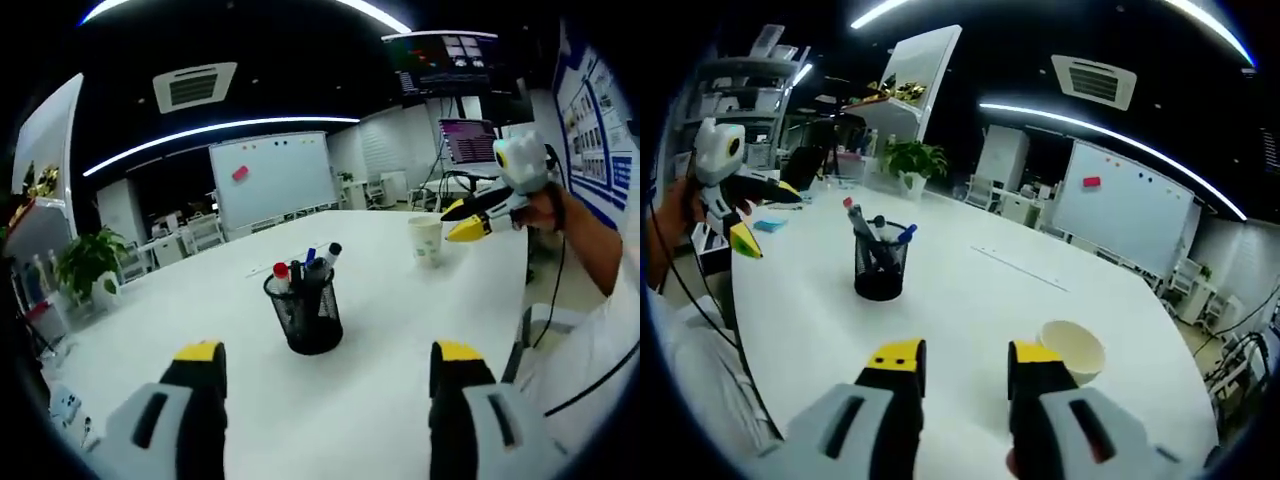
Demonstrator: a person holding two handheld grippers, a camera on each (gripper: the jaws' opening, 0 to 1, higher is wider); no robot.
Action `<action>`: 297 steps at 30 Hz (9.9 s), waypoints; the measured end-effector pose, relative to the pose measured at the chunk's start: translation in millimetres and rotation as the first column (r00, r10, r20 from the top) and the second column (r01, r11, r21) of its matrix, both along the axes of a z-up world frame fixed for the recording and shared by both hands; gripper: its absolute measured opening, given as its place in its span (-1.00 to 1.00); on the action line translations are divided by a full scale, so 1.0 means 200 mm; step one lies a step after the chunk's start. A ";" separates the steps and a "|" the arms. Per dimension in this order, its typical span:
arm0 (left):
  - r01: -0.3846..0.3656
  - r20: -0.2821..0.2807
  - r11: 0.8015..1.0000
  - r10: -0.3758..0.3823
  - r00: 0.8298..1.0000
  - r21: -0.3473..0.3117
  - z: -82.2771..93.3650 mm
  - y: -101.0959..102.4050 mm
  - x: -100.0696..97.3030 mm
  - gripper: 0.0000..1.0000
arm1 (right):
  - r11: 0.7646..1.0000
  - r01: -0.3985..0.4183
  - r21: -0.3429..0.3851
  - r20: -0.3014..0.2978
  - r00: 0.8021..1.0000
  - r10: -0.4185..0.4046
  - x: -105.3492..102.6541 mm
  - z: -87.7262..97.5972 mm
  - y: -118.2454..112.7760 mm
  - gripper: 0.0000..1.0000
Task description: Place the scattered laser pointers and whiteboard markers into the pen holder and stack the scattered paper cups together
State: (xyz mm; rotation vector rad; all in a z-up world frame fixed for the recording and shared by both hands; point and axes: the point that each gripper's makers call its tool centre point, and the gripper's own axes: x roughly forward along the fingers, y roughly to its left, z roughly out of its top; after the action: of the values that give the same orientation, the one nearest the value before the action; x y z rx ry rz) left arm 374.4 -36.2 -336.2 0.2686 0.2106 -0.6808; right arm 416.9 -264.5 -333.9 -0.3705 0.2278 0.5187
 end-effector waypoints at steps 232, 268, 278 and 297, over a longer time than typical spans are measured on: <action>-0.012 -0.072 0.997 0.018 0.997 0.075 -0.19 0.05 0.06 0.76 | 0.955 0.119 0.272 0.103 0.983 -0.152 0.11 0.07 -0.31 0.42; 0.006 -0.086 0.998 -0.001 0.996 0.064 -0.20 0.04 0.08 0.77 | 0.927 0.210 0.312 0.104 0.962 -0.252 0.22 -0.05 -0.41 0.44; 0.023 -0.094 0.999 -0.019 0.995 0.048 -0.20 0.02 0.06 0.76 | 0.925 0.240 0.295 0.063 0.961 -0.270 0.23 -0.14 -0.43 0.49; 0.013 -0.103 0.998 -0.007 0.995 0.058 -0.22 0.04 0.04 0.76 | 0.918 0.272 0.290 0.033 0.955 -0.294 0.25 -0.27 -0.46 0.53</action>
State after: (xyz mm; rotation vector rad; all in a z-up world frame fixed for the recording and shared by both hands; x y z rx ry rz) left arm 382.9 -28.8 -379.7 0.2918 0.3278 -0.7001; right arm 467.5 -356.8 -388.5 -0.0739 0.1280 0.2443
